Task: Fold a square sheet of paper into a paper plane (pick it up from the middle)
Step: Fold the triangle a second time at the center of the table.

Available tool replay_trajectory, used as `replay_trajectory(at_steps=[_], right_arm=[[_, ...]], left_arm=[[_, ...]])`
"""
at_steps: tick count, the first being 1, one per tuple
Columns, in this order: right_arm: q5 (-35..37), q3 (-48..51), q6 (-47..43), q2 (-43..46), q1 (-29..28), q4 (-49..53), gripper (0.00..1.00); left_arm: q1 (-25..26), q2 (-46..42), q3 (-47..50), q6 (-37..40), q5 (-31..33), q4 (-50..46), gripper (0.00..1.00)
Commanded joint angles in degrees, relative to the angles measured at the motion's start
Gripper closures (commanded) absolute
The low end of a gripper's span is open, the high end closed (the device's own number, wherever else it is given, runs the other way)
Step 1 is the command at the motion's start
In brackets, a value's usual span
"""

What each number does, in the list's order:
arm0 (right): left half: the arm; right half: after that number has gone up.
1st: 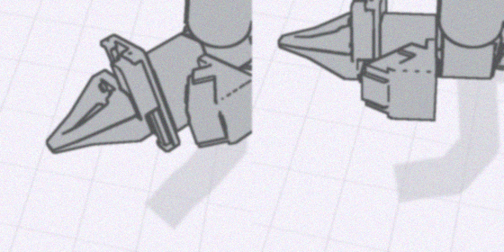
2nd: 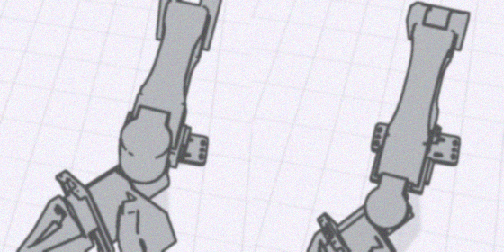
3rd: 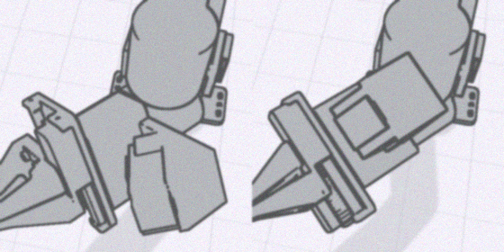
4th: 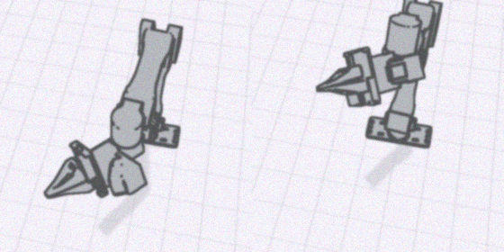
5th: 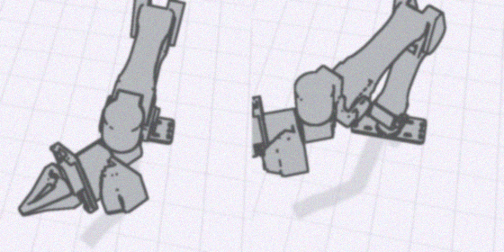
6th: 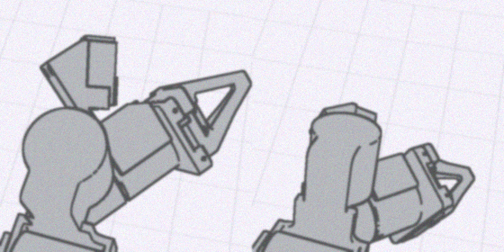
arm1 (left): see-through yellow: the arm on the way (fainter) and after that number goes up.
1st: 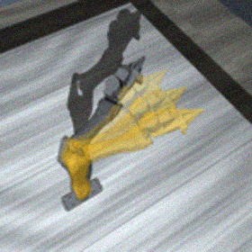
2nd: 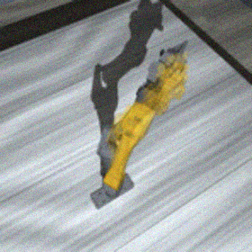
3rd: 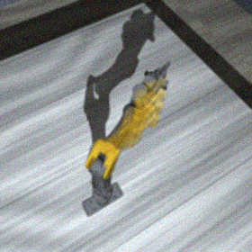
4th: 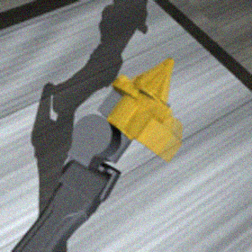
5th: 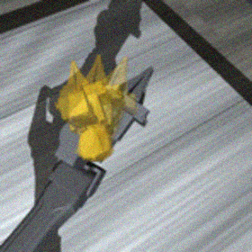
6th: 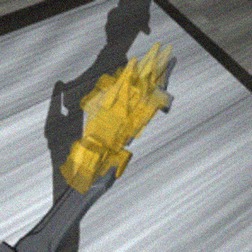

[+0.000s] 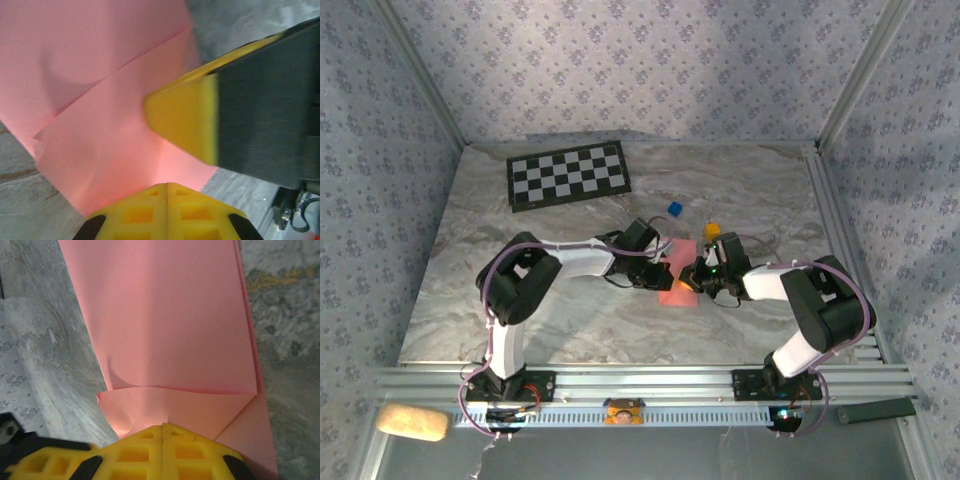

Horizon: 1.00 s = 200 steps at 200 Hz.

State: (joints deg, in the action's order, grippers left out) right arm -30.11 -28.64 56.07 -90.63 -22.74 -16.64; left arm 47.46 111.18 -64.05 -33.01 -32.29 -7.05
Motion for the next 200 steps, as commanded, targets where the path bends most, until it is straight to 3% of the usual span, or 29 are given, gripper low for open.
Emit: replay_trajectory(at_steps=[1,73,129,200], right_arm=[[3.35,1.57,-0.48,-0.57,0.17,4.8,0.98],[1.62,-4.18,-4.29,5.92,-0.27,10.4,0.95],[1.46,-3.95,-4.13,1.48,-4.57,8.49,0.96],[1.89,-0.89,-2.64,-2.07,1.6,3.71,0.97]], left_arm=[[-0.08,1.95,-1.0,1.44,0.59,-4.68,1.0],[0.54,2.23,5.55,1.34,4.23,-6.43,1.0],[0.7,1.85,4.73,1.02,4.83,-6.65,1.0],[0.71,2.7,5.49,1.98,5.14,-7.36,1.0]])
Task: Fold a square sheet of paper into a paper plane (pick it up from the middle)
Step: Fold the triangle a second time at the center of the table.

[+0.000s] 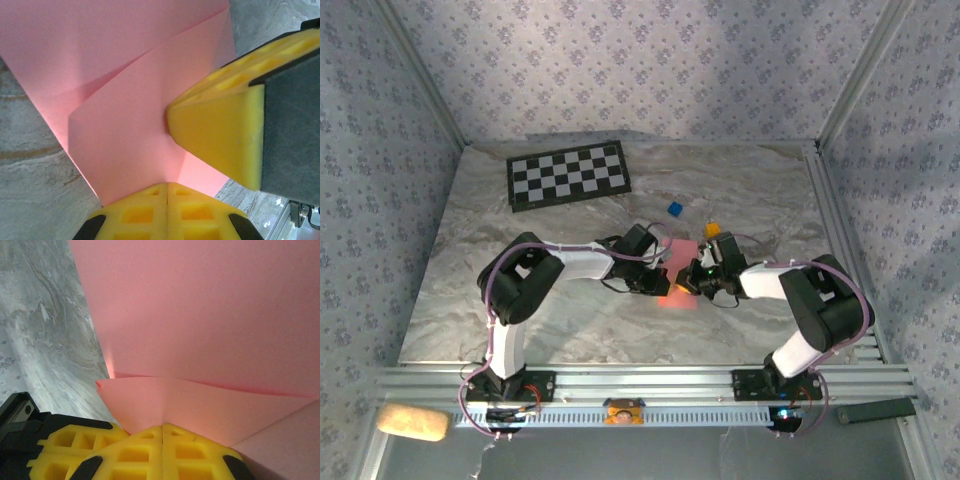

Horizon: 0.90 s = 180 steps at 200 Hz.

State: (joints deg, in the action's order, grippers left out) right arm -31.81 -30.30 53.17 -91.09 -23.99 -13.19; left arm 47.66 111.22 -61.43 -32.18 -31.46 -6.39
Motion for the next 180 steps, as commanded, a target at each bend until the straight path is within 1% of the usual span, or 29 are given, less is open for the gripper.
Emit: replay_trajectory(at_steps=[1,45,63,87,112,136,163,180], right_arm=[[3.64,0.82,0.31,-1.54,2.96,0.22,0.97],[4.91,2.15,0.94,-1.44,8.09,-1.09,0.97],[4.82,3.75,2.0,-1.42,10.29,-3.46,0.96],[4.25,4.74,2.12,0.53,11.66,-4.94,0.96],[2.62,4.06,0.94,4.65,11.1,-4.7,0.95],[2.07,2.21,-1.66,7.99,8.66,-1.15,0.94],[0.03,0.38,-3.07,6.58,5.9,0.76,0.94],[1.03,0.64,-2.81,4.76,4.86,1.51,0.95]], left_arm=[[0.51,2.67,2.88,1.16,4.35,-8.02,1.0],[0.54,2.75,3.98,1.0,4.3,-7.5,1.0],[0.53,2.78,3.98,0.9,4.3,-7.38,1.0],[0.51,2.34,4.13,0.65,4.37,-7.05,1.0],[0.56,2.25,4.07,0.74,4.33,-7.05,1.0],[0.51,1.98,3.86,0.81,4.22,-7.04,1.0],[0.54,1.77,3.65,0.94,4.09,-7.1,1.0],[0.54,1.56,3.62,0.93,4.14,-7.13,1.0]])
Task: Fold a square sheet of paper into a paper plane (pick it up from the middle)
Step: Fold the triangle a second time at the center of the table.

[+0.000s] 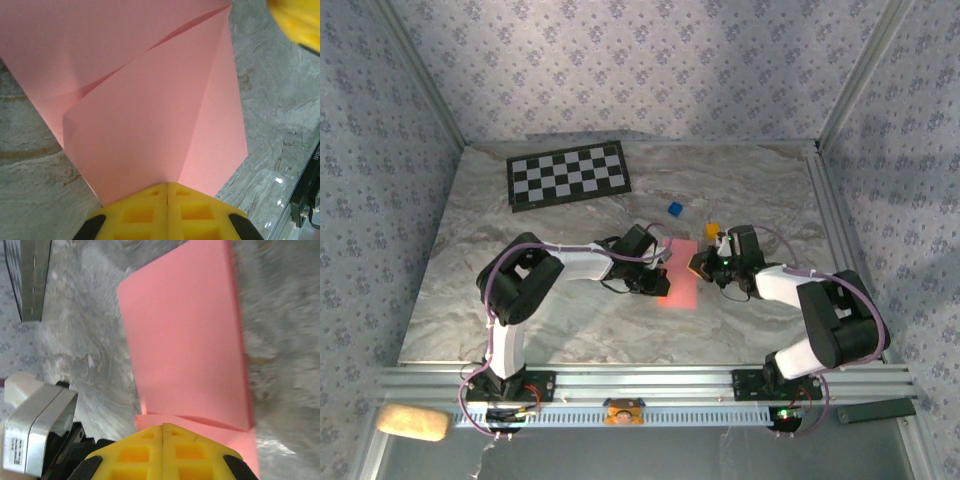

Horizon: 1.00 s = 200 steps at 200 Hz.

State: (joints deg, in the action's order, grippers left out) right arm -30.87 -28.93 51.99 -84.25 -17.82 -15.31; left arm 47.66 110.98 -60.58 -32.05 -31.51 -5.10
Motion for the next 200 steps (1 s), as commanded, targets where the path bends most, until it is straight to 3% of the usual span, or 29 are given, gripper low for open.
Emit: replay_trajectory(at_steps=[1,47,110,200], right_arm=[[0.23,-0.76,-1.63,-2.25,-1.27,3.62,0.95],[1.26,1.92,-0.92,-7.85,0.87,2.38,0.98],[2.08,2.66,-0.5,-7.98,0.64,2.54,0.99],[2.48,2.6,-0.18,-7.78,0.43,2.91,0.99]], left_arm=[[0.52,1.79,2.76,0.78,4.18,-8.43,1.0],[0.51,0.02,1.78,1.01,2.87,-8.5,1.0],[0.45,-3.93,-6.4,1.78,1.34,-12.89,0.99],[1.05,5.04,-15.89,0.07,-3.25,-11.66,0.98]])
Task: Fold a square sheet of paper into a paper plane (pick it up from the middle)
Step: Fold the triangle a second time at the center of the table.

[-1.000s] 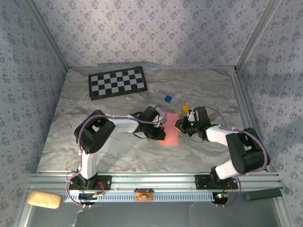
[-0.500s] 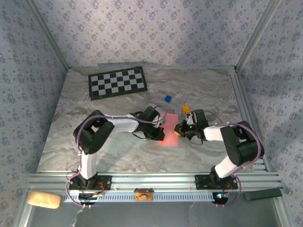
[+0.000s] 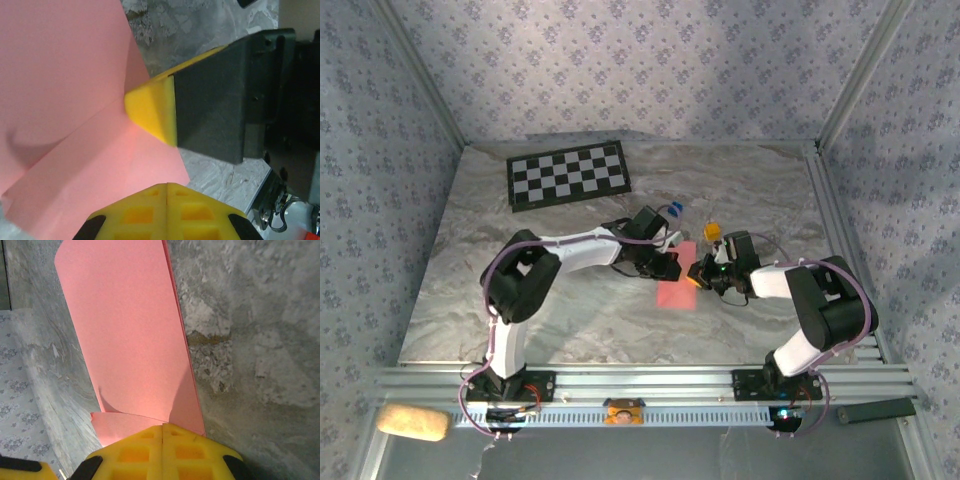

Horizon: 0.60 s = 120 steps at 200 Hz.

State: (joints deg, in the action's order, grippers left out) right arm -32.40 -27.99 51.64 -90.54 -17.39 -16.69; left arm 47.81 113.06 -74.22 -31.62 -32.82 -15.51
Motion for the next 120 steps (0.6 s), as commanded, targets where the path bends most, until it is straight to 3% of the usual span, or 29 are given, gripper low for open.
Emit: replay_trajectory(at_steps=[1,63,120], right_arm=[[4.01,1.69,0.15,-1.48,-0.01,4.25,0.99],[3.75,2.14,0.02,-1.65,0.16,4.22,0.99],[4.5,2.85,-0.38,-2.13,0.42,4.88,0.99]], left_arm=[[0.97,3.05,-2.34,-0.37,-1.96,-1.27,0.98],[1.8,5.74,-3.05,0.84,-0.12,-2.46,0.97],[1.48,5.71,2.17,0.53,1.32,-2.86,0.97]])
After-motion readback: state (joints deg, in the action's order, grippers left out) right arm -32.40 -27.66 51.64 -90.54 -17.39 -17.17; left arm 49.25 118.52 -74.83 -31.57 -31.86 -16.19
